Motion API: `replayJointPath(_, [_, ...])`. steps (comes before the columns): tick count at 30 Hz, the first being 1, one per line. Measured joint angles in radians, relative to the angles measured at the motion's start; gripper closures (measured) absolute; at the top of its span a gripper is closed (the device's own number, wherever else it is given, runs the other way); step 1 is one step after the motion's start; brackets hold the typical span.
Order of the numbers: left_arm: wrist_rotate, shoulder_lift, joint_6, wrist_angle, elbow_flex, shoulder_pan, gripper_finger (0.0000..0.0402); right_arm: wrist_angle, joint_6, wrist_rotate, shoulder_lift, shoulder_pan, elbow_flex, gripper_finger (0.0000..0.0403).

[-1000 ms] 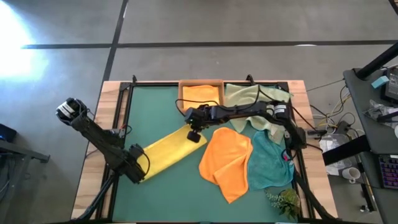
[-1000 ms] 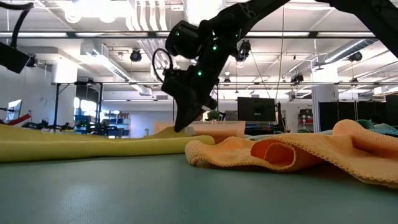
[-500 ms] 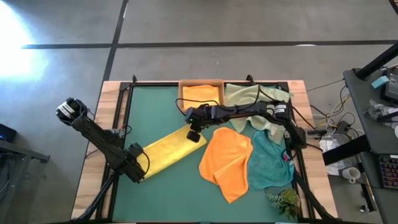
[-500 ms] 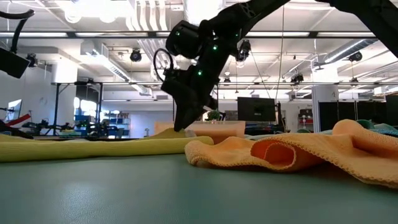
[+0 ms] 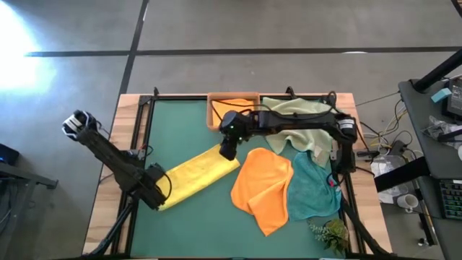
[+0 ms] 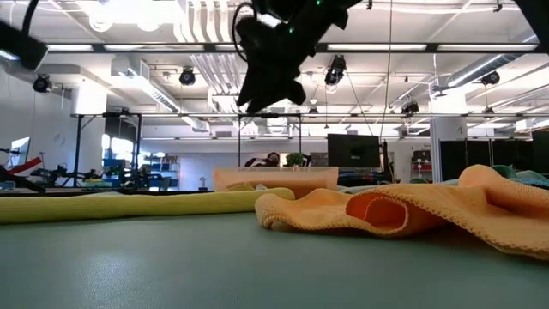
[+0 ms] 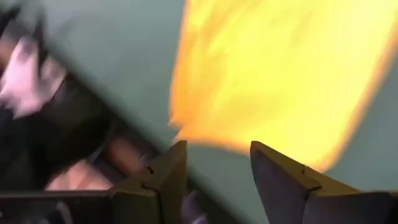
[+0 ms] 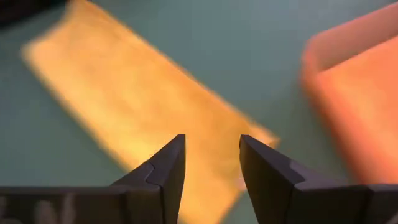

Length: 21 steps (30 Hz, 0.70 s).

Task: Fold microfiber towels
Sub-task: Fold the yellow towel

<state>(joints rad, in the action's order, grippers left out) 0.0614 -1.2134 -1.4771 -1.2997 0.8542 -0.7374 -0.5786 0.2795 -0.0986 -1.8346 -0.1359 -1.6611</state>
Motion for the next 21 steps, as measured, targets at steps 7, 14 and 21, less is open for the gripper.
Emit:
replayJointPath(7, [0.348,0.031,0.051,0.246,-0.025,0.001,0.0240,-0.013,0.114,-0.145,-0.010,0.048,0.020,0.0280])
replayJointPath(14, [0.385,-0.029,0.105,0.357,-0.115,0.018,0.0259,-0.018,0.180,-0.127,-0.091,0.087,0.053,0.0333])
replayJointPath(21, [0.423,-0.043,0.107,0.358,-0.140,0.018,0.0358,0.008,0.247,-0.058,-0.158,0.112,0.053,0.0393])
